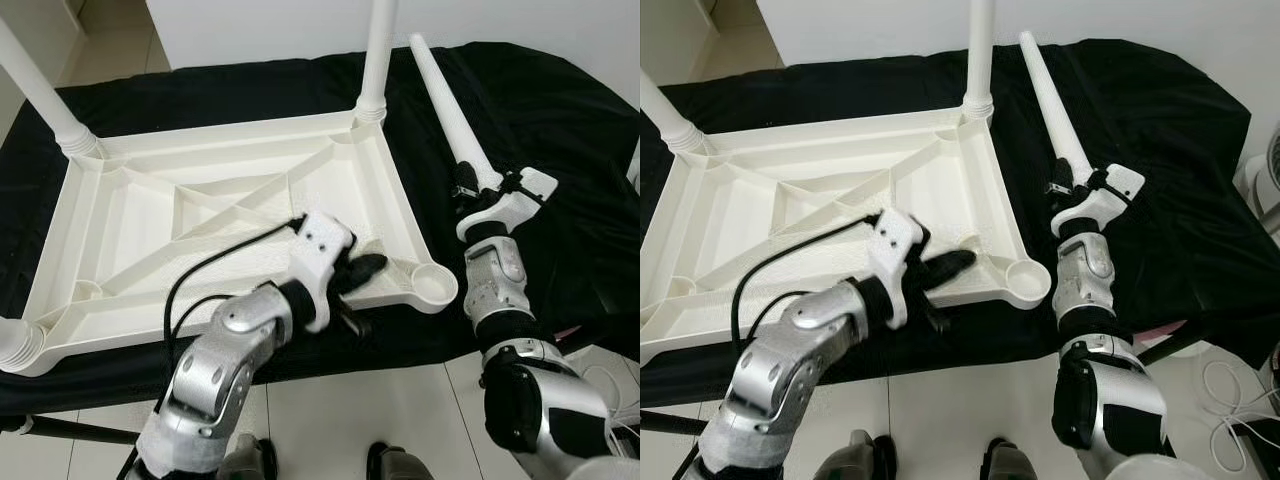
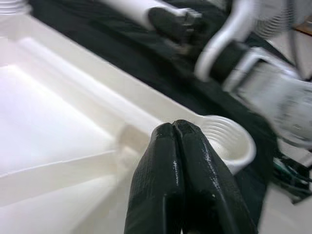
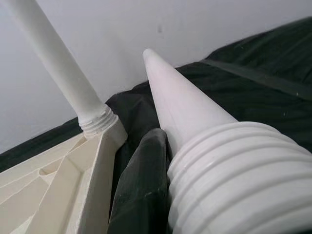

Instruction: Building children table

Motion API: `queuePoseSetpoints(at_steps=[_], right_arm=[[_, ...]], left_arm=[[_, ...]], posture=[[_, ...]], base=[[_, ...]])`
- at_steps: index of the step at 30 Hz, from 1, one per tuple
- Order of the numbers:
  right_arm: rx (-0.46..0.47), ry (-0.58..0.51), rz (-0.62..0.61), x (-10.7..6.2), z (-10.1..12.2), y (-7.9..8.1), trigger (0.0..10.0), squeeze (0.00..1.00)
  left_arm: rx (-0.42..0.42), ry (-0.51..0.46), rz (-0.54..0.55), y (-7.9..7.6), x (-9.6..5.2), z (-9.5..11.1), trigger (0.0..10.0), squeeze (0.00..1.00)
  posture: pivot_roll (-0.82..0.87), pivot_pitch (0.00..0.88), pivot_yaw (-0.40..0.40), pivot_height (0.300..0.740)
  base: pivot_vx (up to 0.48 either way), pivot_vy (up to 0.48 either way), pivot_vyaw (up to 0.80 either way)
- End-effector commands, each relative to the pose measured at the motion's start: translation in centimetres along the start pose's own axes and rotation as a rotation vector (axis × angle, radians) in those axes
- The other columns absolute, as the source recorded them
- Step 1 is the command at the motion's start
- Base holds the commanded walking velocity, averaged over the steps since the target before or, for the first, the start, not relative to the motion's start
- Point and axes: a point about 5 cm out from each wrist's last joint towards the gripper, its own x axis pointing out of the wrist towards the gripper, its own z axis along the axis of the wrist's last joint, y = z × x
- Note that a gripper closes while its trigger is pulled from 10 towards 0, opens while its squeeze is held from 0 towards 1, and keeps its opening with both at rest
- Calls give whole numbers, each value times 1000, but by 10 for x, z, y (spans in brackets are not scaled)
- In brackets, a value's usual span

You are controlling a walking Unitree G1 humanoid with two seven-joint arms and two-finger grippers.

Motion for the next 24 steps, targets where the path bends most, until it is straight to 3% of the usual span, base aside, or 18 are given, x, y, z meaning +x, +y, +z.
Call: queuePoseSetpoints(at_steps=[1,4,8,10,14,24], right_arm=[[-25,-39,19,0,4,5,10000,0],[-61,-75,8,-6,6,6,10000,0],[-71,-83,6,-7,6,7,10000,0],[-112,-130,13,-4,18,12,10000,0],[-124,-211,16,3,37,21,10000,0],[-173,-371,73,15,76,47,10000,0]], left_arm=[[-8,3,41,6,0,-3,10000,0],[-20,-4,103,22,2,-3,10000,0],[-20,-5,112,25,3,-2,10000,0],[-4,14,179,41,6,1,10000,0],[20,19,235,55,10,7,10000,0],[32,-25,221,61,19,19,10000,0]], posture=[[34,151,63,740],[24,133,55,740],[24,133,55,740],[-6,93,45,740],[-27,59,42,740],[-47,0,41,740]], base=[[0,0,0],[0,0,0],[0,0,0],[0,0,0],[0,0,0],[0,0,0]])
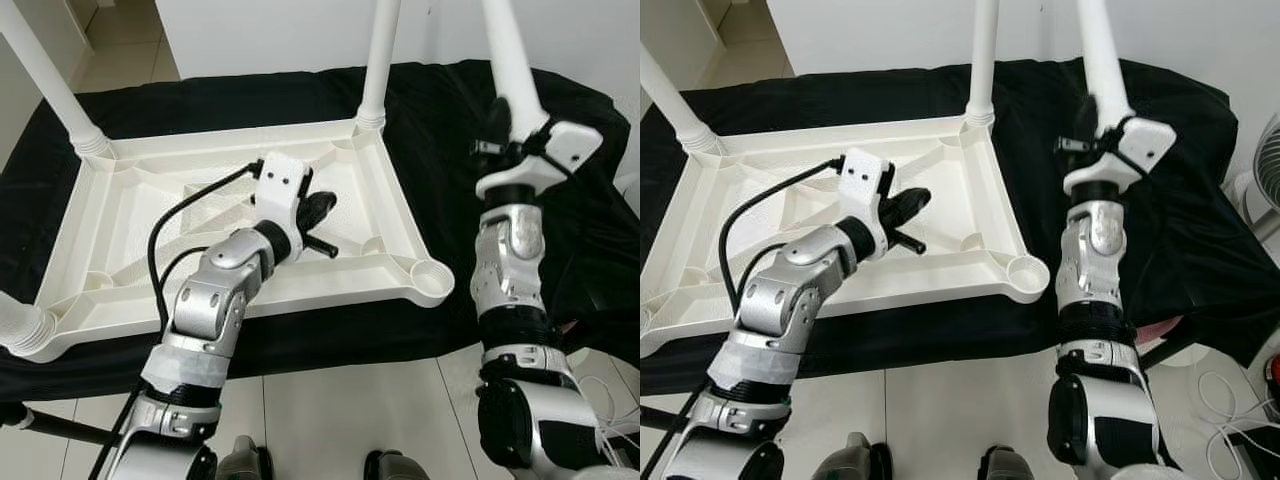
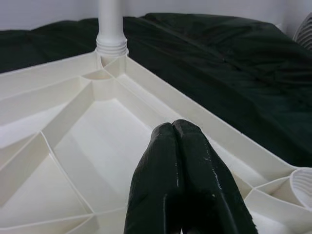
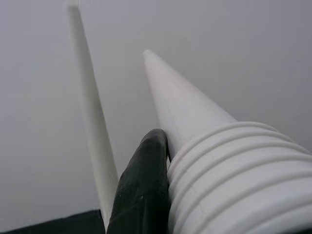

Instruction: Building children table

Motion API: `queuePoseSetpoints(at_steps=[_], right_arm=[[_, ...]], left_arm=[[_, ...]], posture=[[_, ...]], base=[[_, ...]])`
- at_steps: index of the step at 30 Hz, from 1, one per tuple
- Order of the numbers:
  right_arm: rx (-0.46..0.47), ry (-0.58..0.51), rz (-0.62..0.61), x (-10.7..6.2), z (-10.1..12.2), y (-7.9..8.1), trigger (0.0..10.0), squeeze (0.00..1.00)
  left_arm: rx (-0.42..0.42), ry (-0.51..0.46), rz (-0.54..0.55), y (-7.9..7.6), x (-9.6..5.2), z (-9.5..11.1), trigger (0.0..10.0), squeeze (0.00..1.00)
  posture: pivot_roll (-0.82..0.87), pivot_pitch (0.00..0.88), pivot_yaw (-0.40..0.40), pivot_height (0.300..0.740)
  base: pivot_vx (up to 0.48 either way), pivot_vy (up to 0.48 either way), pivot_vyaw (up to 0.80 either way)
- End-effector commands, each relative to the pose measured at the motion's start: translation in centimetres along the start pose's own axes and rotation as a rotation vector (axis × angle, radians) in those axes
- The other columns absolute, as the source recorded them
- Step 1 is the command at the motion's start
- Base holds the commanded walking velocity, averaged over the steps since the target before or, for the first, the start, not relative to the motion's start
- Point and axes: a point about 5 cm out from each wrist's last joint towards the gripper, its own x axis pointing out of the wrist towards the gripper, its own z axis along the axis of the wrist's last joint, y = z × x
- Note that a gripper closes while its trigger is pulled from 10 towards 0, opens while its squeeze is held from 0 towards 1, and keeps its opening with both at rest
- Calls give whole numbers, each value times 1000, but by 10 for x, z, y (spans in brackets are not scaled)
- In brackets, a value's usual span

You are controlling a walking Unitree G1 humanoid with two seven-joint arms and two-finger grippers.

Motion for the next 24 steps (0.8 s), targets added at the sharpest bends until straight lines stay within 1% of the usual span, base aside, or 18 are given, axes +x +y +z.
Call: queuePoseSetpoints(at_steps=[1,2,3,4,5,6,7,8,9,11,13,15,17,18,19,20,23,24], right_arm=[[-6,-64,32,11,13,8,10000,0],[-13,-90,45,16,20,11,10000,0],[-13,-90,45,16,20,11,10000,0],[-16,-122,66,22,27,14,10000,0],[-16,-122,66,22,27,14,10000,0],[-30,-155,98,30,36,18,10000,0],[-30,-155,98,30,36,18,10000,0],[-39,-163,116,34,37,20,10000,0],[-51,-172,134,38,40,22,10000,0],[-51,-172,134,38,40,22,10000,0],[-72,-194,167,45,47,24,10000,0],[-72,-194,167,45,47,24,10000,0],[-93,-225,217,53,57,27,10000,0],[-93,-225,217,53,57,27,10000,0],[-104,-233,241,55,60,29,10000,0],[-104,-233,241,55,60,29,10000,0],[-127,-228,304,53,59,34,10000,0],[-127,-228,304,53,59,34,10000,0]], left_arm=[[-13,-16,-39,0,0,3,10000,0],[-22,-30,-73,-1,1,6,10000,0],[-22,-30,-73,-1,1,6,10000,0],[-25,-37,-132,-3,1,9,10000,0],[-25,-37,-132,-3,1,9,10000,0],[-22,-57,-199,-6,3,15,10000,0],[-22,-57,-199,-6,3,15,10000,0],[-41,-73,-237,-7,4,20,10000,278],[-89,-91,-280,-7,5,26,10000,1000],[-89,-91,-280,-7,5,26,10000,1000],[-138,-129,-354,-6,5,37,10000,1000],[-138,-129,-354,-6,5,37,10000,1000],[-174,-183,-431,-5,2,53,10000,1000],[-174,-183,-431,-5,2,53,10000,1000],[-184,-198,-462,-5,0,58,10000,1000],[-184,-198,-462,-5,0,58,10000,1000],[-235,-196,-550,-9,-5,64,10000,1000],[-235,-196,-550,-9,-5,64,10000,1000]], posture=[[-45,0,42,740],[-45,0,42,740],[-45,0,42,740],[-38,0,37,740],[-38,0,37,740],[-35,0,34,740],[-35,0,34,740],[-31,0,29,740],[-29,0,28,740],[-29,0,28,740],[-29,0,27,740],[-29,0,27,740],[-27,0,25,740],[-27,0,25,740],[-26,0,24,740],[-26,0,24,740],[-34,0,24,740],[-34,0,24,740]], base=[[0,0,0],[0,0,0],[0,0,0],[0,0,0],[0,0,0],[0,0,0],[0,0,0],[0,0,0],[0,0,0],[0,0,0],[0,0,0],[0,0,0],[0,0,0],[0,0,0],[0,0,0],[0,0,0],[0,0,0],[0,0,0]])
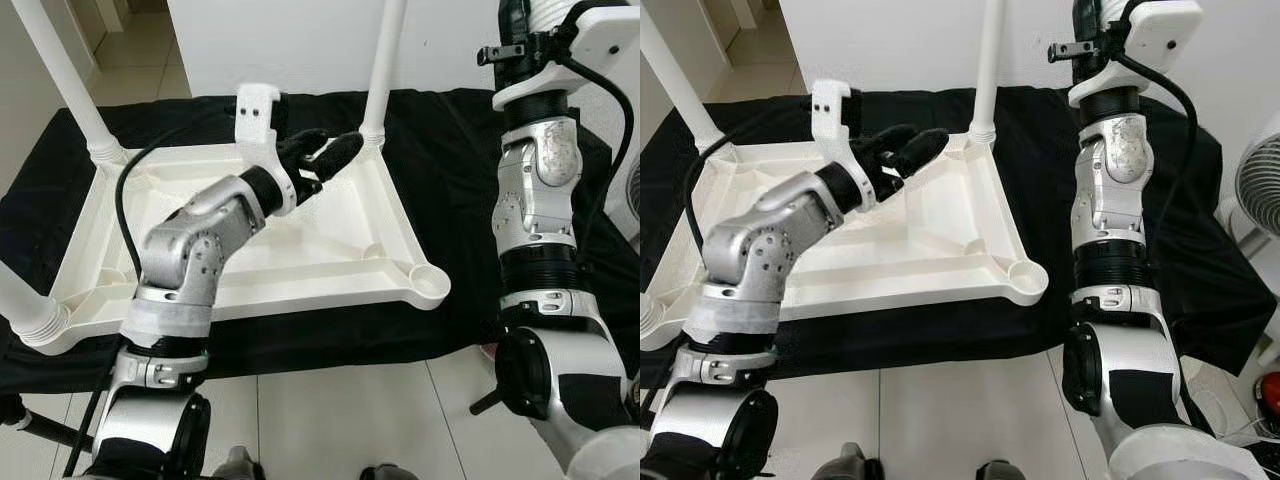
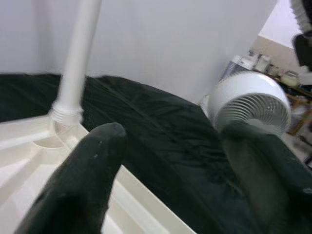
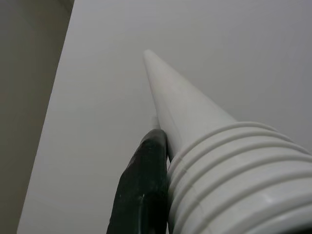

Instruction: Building children table

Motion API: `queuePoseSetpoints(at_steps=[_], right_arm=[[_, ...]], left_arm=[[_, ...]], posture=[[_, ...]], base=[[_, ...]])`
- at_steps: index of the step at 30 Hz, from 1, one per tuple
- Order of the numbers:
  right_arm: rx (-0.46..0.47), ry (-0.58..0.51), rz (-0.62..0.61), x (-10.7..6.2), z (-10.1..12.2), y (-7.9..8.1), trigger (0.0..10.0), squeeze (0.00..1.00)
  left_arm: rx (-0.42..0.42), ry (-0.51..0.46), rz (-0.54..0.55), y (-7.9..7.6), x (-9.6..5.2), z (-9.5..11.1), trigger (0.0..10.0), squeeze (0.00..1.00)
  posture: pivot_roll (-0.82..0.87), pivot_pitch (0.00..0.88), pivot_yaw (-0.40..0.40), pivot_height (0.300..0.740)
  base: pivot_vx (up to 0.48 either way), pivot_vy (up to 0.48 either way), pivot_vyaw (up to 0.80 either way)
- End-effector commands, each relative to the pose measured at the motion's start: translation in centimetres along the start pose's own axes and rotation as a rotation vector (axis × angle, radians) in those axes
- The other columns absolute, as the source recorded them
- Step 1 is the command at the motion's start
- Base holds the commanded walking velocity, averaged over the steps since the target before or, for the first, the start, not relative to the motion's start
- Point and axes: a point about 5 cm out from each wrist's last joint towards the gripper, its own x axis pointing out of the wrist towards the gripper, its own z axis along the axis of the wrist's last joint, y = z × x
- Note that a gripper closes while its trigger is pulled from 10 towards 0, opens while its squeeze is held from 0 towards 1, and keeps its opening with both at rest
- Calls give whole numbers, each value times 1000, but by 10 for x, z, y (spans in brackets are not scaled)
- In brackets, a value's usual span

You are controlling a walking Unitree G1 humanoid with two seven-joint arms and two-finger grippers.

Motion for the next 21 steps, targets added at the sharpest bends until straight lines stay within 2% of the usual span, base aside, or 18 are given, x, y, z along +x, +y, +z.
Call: queuePoseSetpoints(at_steps=[1,7,9,10,14,17,19,21], right_arm=[[-16,-23,47,2,5,6,10000,0],[-17,31,145,-17,-5,18,10000,0],[-6,56,169,-27,-8,23,10000,0],[2,69,176,-31,-10,26,10000,0],[11,84,186,-36,-13,30,10000,0],[48,142,253,-59,-21,50,10000,0],[48,142,253,-59,-21,50,10000,0],[68,172,297,-71,-24,61,10000,0]], left_arm=[[-19,5,-393,-23,-5,5,10000,1000],[-89,-5,-431,-22,-6,11,10000,1000],[-139,-24,-424,-20,-4,16,10000,1000],[-156,-34,-425,-19,-4,18,10000,0],[-186,-41,-425,-19,-3,20,10000,0],[-225,-25,-408,-14,1,22,10000,0],[-225,-25,-408,-14,1,22,10000,0],[-238,-3,-387,-11,4,17,10000,0]], posture=[[-34,0,24,740],[-50,0,18,740],[-55,0,14,740],[-60,0,11,740],[-60,0,11,740],[-66,0,15,740],[-66,0,15,740],[-74,0,16,740]], base=[[0,0,0],[0,0,0],[0,0,0],[0,0,0],[0,0,0],[0,0,0],[0,0,0],[0,0,0]])
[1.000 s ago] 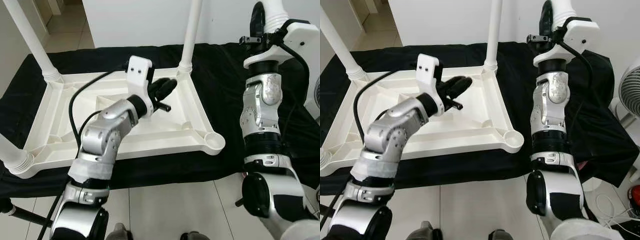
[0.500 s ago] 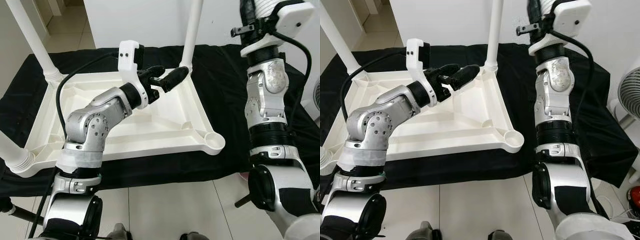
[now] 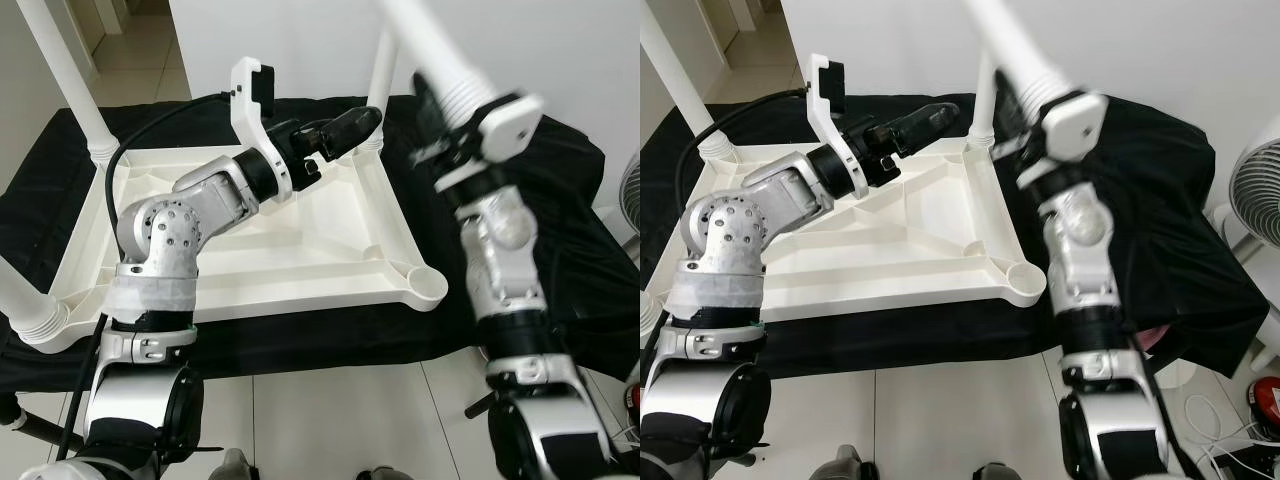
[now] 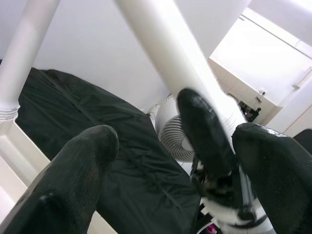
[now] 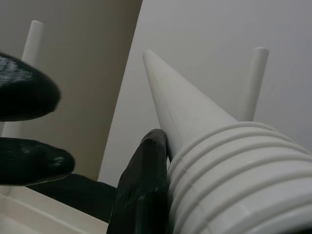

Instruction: Building children table

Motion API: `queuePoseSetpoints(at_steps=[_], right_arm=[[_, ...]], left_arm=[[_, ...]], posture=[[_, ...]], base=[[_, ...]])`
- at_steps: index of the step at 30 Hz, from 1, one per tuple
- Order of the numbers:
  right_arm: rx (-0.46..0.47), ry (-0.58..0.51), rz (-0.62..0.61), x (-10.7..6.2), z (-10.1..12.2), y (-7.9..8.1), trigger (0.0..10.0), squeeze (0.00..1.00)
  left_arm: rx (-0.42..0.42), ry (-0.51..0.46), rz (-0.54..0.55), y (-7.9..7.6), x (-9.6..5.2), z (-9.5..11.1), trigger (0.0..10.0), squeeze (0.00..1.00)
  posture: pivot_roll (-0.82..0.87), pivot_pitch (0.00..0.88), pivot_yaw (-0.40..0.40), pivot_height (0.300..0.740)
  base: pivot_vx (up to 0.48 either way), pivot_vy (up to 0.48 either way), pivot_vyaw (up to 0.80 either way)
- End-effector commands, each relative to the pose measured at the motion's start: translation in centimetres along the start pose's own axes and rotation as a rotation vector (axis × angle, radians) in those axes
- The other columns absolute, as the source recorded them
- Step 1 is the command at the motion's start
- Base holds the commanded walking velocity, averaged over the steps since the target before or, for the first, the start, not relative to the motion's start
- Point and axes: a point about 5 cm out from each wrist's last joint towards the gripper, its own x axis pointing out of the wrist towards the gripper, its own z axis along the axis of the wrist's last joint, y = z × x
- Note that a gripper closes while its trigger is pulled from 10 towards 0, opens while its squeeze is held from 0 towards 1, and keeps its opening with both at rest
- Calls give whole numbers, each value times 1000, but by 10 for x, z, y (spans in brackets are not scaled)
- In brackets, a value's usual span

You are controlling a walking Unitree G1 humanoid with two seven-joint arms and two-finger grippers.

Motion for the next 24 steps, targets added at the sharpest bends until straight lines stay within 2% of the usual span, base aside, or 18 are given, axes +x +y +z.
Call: queuePoseSetpoints(at_steps=[1,2,4,6,8,9,11,13,17,24], right_arm=[[-8,-16,45,1,4,8,10000,0],[-8,-16,45,1,4,8,10000,0],[5,15,103,-6,0,21,10000,0],[5,15,103,-6,0,21,10000,0],[11,36,153,-11,-2,32,10000,0],[11,36,153,-11,-2,32,10000,0],[25,57,198,-18,-4,43,10000,0],[25,57,198,-18,-4,43,10000,0],[34,90,245,-29,-8,57,10000,0],[20,110,275,-40,-7,63,10000,0]], left_arm=[[-8,24,-250,-11,0,-2,10000,0],[-8,24,-250,-11,0,-2,10000,0],[-61,34,-219,-7,4,-7,10000,0],[-61,34,-219,-7,4,-7,10000,0],[-109,27,-191,-3,7,-6,10000,0],[-109,27,-191,-3,7,-6,10000,0],[-143,32,-171,1,8,-6,10000,0],[-143,32,-171,1,8,-6,10000,0],[-176,17,-153,5,13,-2,10000,0],[-193,-2,-132,11,16,8,10000,0]], posture=[[-74,0,16,740],[-74,0,16,740],[-79,0,17,740],[-79,0,17,740],[-79,0,15,740],[-79,0,15,740],[-80,0,13,740],[-80,0,13,740],[-84,0,15,740],[-95,0,27,740]], base=[[0,0,0],[0,0,0],[0,0,0],[0,0,0],[0,0,0],[0,0,0],[0,0,0],[0,0,0],[0,0,0],[0,0,0]])
